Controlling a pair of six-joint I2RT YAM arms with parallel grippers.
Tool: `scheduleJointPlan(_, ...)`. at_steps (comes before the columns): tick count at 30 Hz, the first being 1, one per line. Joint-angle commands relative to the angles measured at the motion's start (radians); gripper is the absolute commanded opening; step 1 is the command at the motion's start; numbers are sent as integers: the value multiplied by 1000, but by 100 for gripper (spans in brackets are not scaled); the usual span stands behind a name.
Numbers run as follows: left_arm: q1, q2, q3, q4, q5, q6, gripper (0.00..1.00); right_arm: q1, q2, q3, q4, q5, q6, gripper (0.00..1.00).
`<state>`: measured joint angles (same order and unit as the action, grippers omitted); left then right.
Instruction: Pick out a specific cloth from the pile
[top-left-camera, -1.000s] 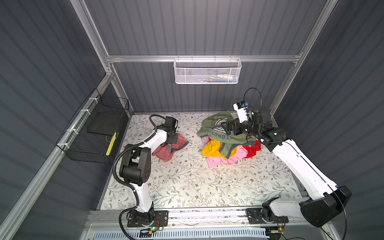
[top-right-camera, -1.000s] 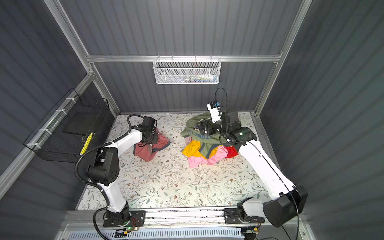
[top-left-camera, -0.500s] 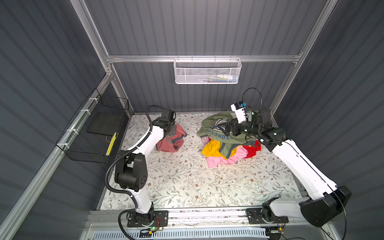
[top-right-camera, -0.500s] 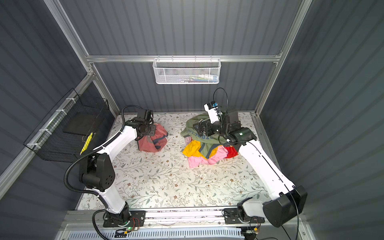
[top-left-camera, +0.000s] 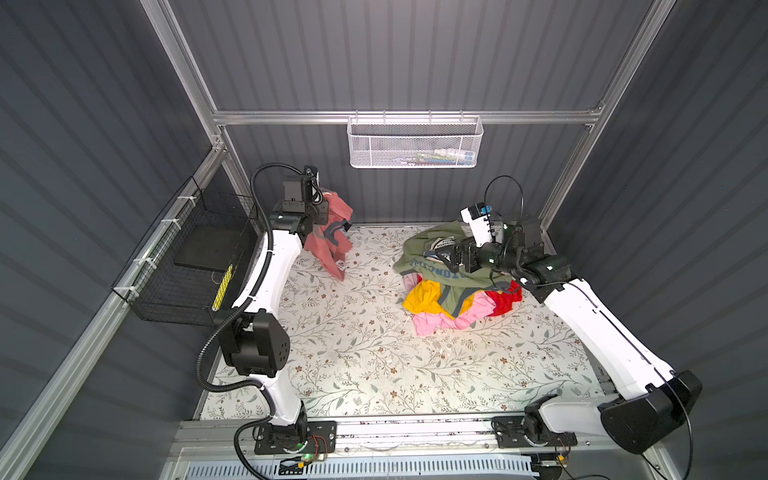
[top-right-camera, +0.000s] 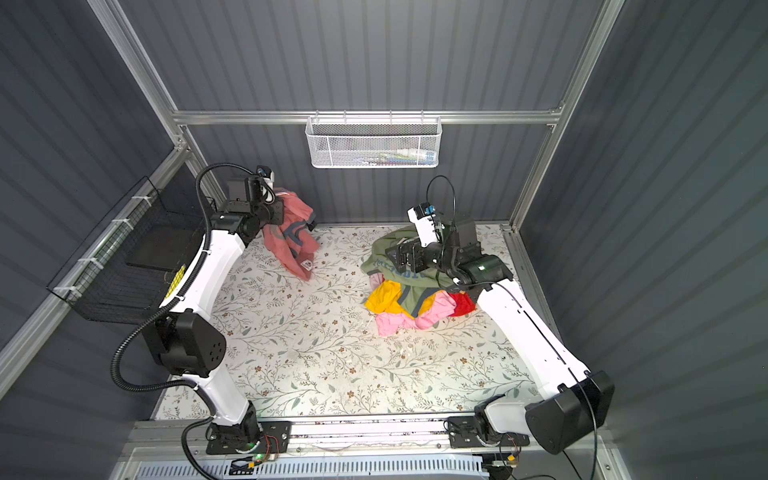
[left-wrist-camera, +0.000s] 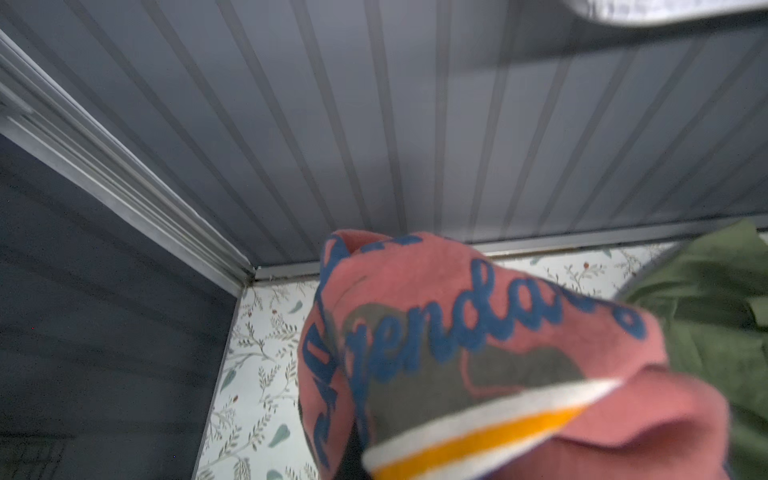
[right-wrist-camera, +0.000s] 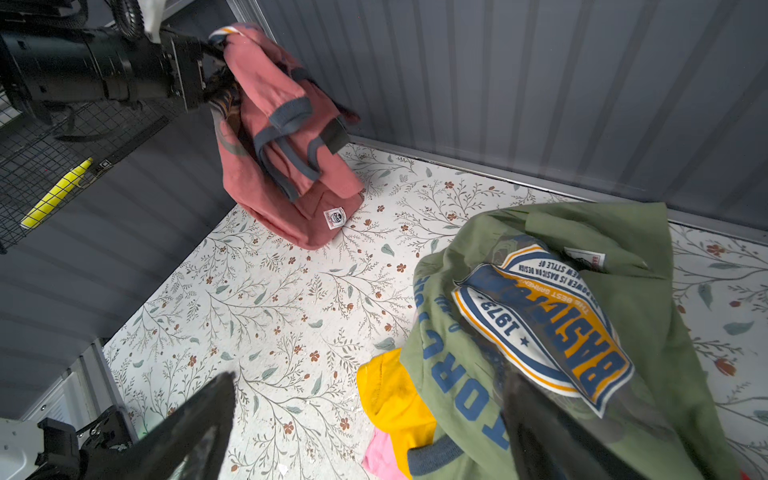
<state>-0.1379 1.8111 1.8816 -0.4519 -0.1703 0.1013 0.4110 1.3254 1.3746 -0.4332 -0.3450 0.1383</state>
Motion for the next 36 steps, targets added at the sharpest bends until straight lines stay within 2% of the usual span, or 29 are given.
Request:
scheduleJointPlan(1,13,38,37,103,65,-25,0,-4,11,0,21,-14,17,99)
scheduleJointPlan(9,23,90,23,317,107,-150,0,-4,9,1,20,-8,34,99)
scheduleJointPlan(14,23,87,-79,425,95,-182,0,-3,4,-6,19,-4,43,99)
scheduleJointPlan(20,23,58,-324,440,27,-122,0,-4,10,-13,18,-5,45,99)
scheduleJointPlan(28,23,-60,-644,429,-77,-76,0,-2,42,-4,17,-21,49,99)
scheduleJointPlan(33,23,-91,-727,369,-136,-87,0,-2,67,4,17,-37,55,99)
scheduleJointPlan(36,23,-52,-706,284,-147,-86,0,-2,75,12,14,-41,57,99)
